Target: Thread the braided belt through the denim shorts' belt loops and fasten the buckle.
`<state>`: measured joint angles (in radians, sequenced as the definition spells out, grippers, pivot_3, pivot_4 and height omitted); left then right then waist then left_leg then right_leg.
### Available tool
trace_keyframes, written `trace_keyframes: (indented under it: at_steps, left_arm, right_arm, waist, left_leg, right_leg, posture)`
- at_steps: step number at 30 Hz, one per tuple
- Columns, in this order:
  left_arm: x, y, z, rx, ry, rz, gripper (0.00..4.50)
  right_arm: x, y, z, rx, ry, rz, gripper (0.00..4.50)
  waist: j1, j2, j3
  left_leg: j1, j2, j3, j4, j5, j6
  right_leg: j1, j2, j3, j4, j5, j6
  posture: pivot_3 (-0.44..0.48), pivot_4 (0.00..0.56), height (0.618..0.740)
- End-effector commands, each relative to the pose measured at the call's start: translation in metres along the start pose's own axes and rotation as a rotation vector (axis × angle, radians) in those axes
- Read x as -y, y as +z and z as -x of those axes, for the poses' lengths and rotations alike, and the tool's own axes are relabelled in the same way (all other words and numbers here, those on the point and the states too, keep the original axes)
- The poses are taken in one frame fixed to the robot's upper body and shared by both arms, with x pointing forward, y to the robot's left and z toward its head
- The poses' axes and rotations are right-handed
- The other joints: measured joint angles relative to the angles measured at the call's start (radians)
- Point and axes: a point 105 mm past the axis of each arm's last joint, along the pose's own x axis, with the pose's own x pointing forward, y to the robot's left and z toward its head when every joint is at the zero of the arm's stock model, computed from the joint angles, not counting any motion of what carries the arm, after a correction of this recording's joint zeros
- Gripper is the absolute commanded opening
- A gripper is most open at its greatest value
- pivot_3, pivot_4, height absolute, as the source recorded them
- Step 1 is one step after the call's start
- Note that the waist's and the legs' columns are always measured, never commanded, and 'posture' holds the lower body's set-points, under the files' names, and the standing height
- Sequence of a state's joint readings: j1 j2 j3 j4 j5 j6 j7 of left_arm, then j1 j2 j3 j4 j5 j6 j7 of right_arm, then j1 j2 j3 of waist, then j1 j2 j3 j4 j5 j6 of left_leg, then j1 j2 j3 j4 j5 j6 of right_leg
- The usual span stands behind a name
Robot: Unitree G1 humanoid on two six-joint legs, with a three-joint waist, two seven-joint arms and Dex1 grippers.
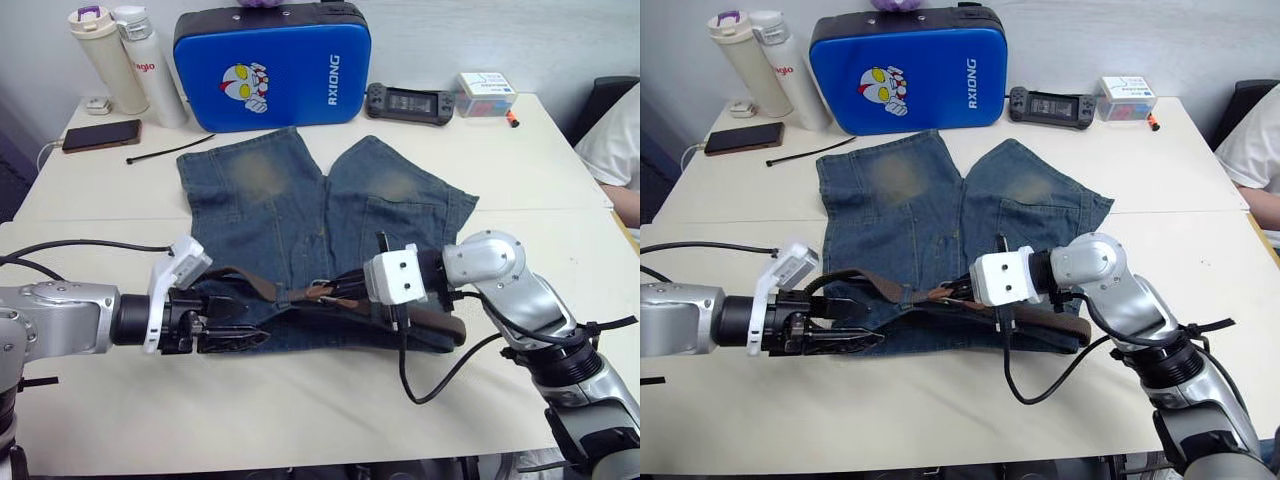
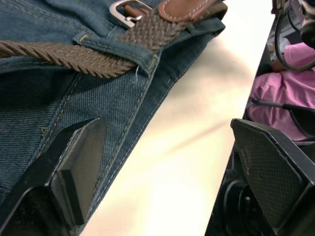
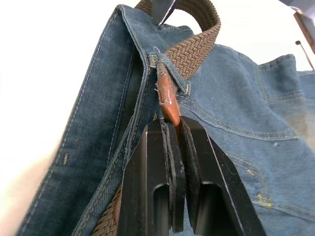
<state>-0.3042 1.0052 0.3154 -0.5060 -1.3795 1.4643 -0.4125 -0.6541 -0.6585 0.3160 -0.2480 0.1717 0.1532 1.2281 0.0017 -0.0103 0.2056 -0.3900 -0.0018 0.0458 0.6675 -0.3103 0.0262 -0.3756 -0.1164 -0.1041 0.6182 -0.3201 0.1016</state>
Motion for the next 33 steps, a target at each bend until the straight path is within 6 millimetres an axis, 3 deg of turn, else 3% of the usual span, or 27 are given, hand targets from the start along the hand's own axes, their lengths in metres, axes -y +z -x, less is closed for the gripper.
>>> trace_keyframes:
  at_steps: [1, 4, 15, 19, 26, 33]
  left_arm:
    - [0.005, 0.008, 0.004, 0.031, -0.008, -0.046, 4.43]
    - [-0.002, 0.014, 0.006, 0.057, 0.024, -0.035, 4.43]
    - [0.022, 0.039, 0.021, 0.162, -0.114, -0.093, 4.43]
    - [0.015, 0.047, 0.028, 0.197, -0.059, -0.103, 3.23]
    - [-0.003, 0.057, 0.033, 0.262, -0.001, -0.075, 0.03]
    - [-0.025, 0.069, 0.035, 0.322, 0.095, -0.08, 0.03]
  right_arm:
    - [0.01, 0.014, 0.014, 0.022, -0.009, 0.031, 0.0]
    - [0.01, 0.012, 0.02, -0.001, 0.006, 0.029, 0.0]
    - [0.023, -0.021, 0.03, -0.172, -0.012, 0.184, 0.0]
    - [0.028, -0.024, 0.038, -0.179, -0.021, 0.177, 0.0]
    - [0.028, -0.026, 0.053, -0.198, -0.005, 0.144, 0.0]
    - [0.025, -0.02, 0.063, -0.193, 0.007, 0.124, 0.0]
  waist:
    - [0.0, 0.0, 0.0]
    - [0.001, 0.0, 0.0]
    - [-0.001, 0.0, 0.0]
    - [-0.001, 0.0, 0.0]
    - [0.001, 0.0, 0.0]
    - [0.004, 0.0, 0.0]
  left_leg:
    - [0.0, 0.0, 0.0, 0.0, 0.0, 0.0]
    - [0.0, 0.0, 0.0, 0.0, 0.0, 0.0]
    - [0.0, 0.0, 0.0, 0.0, 0.0, 0.0]
    - [0.0, 0.0, 0.0, 0.001, 0.0, 0.0]
    - [0.0, 0.0, 0.0, 0.001, 0.0, 0.0]
    - [0.0, 0.0, 0.0, 0.001, 0.0, 0.0]
  right_leg:
    - [0.0, 0.0, 0.0, 0.0, 0.0, 0.0]
    - [0.0, 0.0, 0.0, 0.0, 0.0, 0.0]
    - [0.0, 0.0, 0.0, 0.0, 0.0, 0.0]
    - [0.0, 0.0, 0.0, 0.0, 0.0, 0.0]
    - [0.0, 0.0, 0.0, 0.0, 0.0, 0.0]
    - [0.0, 0.0, 0.0, 0.0, 0.0, 0.0]
  posture:
    - [0.0, 0.15, 0.725]
    - [0.0, 0.15, 0.725]
    - [0.0, 0.15, 0.725]
    - [0.0, 0.15, 0.725]
    - [0.0, 0.15, 0.725]
    - [0.0, 0.15, 0.725]
